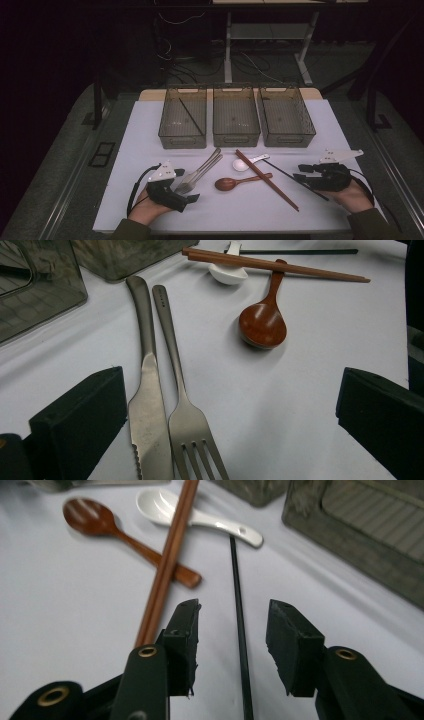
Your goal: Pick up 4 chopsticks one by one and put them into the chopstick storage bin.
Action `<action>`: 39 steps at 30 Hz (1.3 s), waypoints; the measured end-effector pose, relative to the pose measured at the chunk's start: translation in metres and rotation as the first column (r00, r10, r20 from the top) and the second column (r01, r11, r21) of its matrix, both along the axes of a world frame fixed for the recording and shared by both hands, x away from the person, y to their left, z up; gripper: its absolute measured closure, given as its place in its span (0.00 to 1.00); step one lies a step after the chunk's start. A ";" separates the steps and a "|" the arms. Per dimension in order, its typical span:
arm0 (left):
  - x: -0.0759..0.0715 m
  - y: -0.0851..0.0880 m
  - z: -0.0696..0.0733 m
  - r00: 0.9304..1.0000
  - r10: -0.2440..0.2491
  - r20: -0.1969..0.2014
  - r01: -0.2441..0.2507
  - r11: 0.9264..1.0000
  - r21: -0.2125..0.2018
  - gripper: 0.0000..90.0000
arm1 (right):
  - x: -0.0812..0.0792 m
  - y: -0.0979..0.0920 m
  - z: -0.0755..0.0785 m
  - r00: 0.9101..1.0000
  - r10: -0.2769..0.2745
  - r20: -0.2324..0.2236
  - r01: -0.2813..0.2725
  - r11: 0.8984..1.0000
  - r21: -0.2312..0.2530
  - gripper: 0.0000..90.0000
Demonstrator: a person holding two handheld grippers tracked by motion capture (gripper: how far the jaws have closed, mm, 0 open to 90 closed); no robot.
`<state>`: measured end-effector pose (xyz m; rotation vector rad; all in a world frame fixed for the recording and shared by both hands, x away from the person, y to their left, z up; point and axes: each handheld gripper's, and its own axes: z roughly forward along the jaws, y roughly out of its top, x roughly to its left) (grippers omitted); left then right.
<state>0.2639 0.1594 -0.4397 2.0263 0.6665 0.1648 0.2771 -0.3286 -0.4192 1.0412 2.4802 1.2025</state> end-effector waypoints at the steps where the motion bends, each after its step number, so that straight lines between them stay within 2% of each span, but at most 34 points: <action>1: 0.000 0.000 0.000 1.000 0.001 0.000 -0.001 1.000 0.000 0.00 | -0.002 -0.002 -0.002 1.000 -0.002 -0.002 0.002 1.000 -0.007 0.64; 7: -0.001 -0.001 0.000 1.000 -0.001 0.002 0.001 1.000 0.001 0.00 | -0.008 -0.012 -0.012 0.999 -0.023 -0.035 0.022 0.999 -0.030 0.69; 11: -0.001 -0.001 0.000 1.000 -0.001 -0.001 0.001 1.000 0.002 0.00 | -0.004 -0.012 -0.016 0.999 -0.036 -0.036 0.035 0.999 -0.033 0.73; 16: 0.000 -0.001 0.000 1.000 -0.002 -0.001 0.002 1.000 0.005 0.00 | 0.000 -0.010 -0.022 0.998 -0.026 -0.057 0.022 0.997 -0.070 0.79; 18: 0.000 -0.001 0.000 1.000 -0.002 -0.001 0.002 1.000 0.005 0.00 | 0.000 -0.009 -0.024 0.998 -0.027 -0.058 0.021 0.996 -0.091 0.81; 28: 0.000 -0.001 -0.001 1.000 -0.007 -0.002 0.007 1.000 0.011 0.00 | 0.004 -0.008 -0.029 0.998 0.001 -0.066 -0.008 0.994 -0.111 0.89; 39: 0.000 -0.001 -0.001 1.000 -0.008 -0.003 0.008 1.000 0.012 0.00 | 0.004 -0.008 -0.029 0.999 0.014 -0.052 -0.020 0.992 -0.123 0.94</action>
